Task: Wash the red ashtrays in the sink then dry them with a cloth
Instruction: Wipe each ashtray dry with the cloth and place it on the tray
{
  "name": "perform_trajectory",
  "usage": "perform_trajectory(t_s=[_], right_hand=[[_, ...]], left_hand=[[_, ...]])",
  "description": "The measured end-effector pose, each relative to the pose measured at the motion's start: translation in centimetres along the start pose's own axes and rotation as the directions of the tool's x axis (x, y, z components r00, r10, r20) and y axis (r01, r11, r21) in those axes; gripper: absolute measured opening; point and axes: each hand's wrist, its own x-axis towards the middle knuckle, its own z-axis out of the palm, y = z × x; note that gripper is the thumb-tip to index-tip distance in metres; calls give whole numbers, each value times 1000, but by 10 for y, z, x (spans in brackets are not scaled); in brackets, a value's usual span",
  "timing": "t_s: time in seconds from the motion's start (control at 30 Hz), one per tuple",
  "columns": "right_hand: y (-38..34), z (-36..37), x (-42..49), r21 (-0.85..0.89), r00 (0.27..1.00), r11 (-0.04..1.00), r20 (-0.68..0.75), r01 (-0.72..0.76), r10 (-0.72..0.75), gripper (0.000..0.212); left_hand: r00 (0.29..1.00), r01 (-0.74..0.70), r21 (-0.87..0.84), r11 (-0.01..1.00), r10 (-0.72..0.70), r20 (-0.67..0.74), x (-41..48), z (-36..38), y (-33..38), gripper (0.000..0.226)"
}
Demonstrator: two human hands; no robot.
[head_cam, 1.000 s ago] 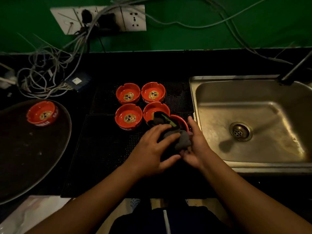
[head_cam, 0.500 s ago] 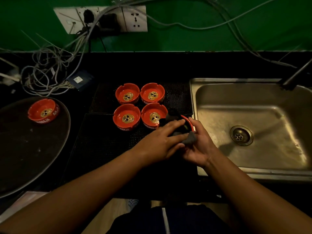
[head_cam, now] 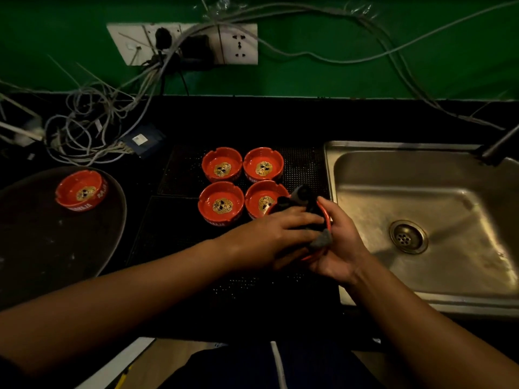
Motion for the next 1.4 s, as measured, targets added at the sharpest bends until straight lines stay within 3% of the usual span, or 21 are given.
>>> perform_trajectory(t_s=[0.07, 0.13, 0.23, 0.3, 0.37, 0.43, 0.5, 0.57, 0.6, 0.67, 0.73, 0.8, 0.9, 1.0, 1.07, 1.13, 1.17, 1.23, 1.27, 1.33, 1.4], right_hand=[[0, 4, 1, -21, 999, 999, 22, -29, 29, 56], [2, 8, 7, 2, 1000, 1000, 12, -5, 5, 55], [7, 22, 21, 30, 994, 994, -54, 101, -99, 54], [13, 26, 31, 7, 973, 981, -128, 196, -193, 52], [18, 30, 42, -40, 935, 955, -193, 295, -297, 52], [22, 34, 48, -100, 883, 909, -217, 404, -416, 53], [24, 40, 49, -196, 813, 842, -222, 503, -538, 37], [26, 49, 47, -383, 750, 750, -187, 539, -635, 33], [28, 51, 47, -521, 720, 677, -160, 520, -675, 36], [33, 48, 48, -831, 637, 386, -50, 401, -769, 43], [36, 41, 47, -967, 604, 21, 140, 252, -784, 53], [34, 41, 44, -961, 623, -231, 275, 153, -732, 66], [25, 39, 39, -932, 667, -352, 316, 85, -675, 87], [21, 40, 37, -946, 730, -322, 241, 31, -640, 102], [20, 42, 33, -970, 755, -243, 165, 7, -635, 111], [20, 44, 28, -1000, 765, -8, 16, 15, -644, 121], [19, 45, 25, -980, 780, 191, -81, 50, -620, 123], [21, 43, 21, -758, 852, 627, -198, 180, -484, 108], [22, 42, 20, -593, 885, 779, -230, 202, -404, 90], [24, 41, 23, -391, 907, 903, -290, 179, -305, 64], [26, 41, 26, -382, 895, 913, -343, 144, -285, 52]], left_hand=[[997, -80, 2, 997, 80, 16, -3, -10, -7, 37], [998, -66, 21, 998, 65, 23, -3, -13, -15, 37], [989, 145, 6, 989, -144, -44, -4, -6, -23, 41], [935, 350, -48, 935, -352, -30, -3, -4, -21, 42], [870, 485, -188, 854, -493, 8, -3, -9, -18, 40], [835, 520, -368, 771, -549, 30, -2, -17, -16, 30], [772, 558, -582, 592, -627, 103, -1, -22, -16, 26], [666, 550, -801, 237, -703, 249, 0, -25, -18, 30], [633, 499, -865, 57, -705, 319, -1, -25, -19, 31], [614, 393, -907, -154, -690, 383, -4, -26, -23, 39], [633, 333, -910, -248, -656, 411, -9, -28, -27, 49], [635, 319, -899, -301, -637, 438, -12, -31, -30, 48], [596, 313, -890, -331, -662, 455, -14, -32, -33, 34], [591, 271, -903, -335, -682, 430, -17, -31, -34, 32], [582, 235, -911, -339, -701, 411, -17, -29, -33, 33], [556, 170, -918, -359, -734, 390, -19, -23, -32, 42], [551, 132, -920, -369, -744, 377, -21, -20, -33, 49], [549, 61, -913, -402, -751, 367, -25, -16, -35, 55], [549, 36, -904, -425, -748, 373, -27, -15, -35, 54], [552, 43, -899, -436, -739, 385, -31, -15, -36, 52], [561, 99, -921, -378, -743, 365, -31, -15, -33, 57]])
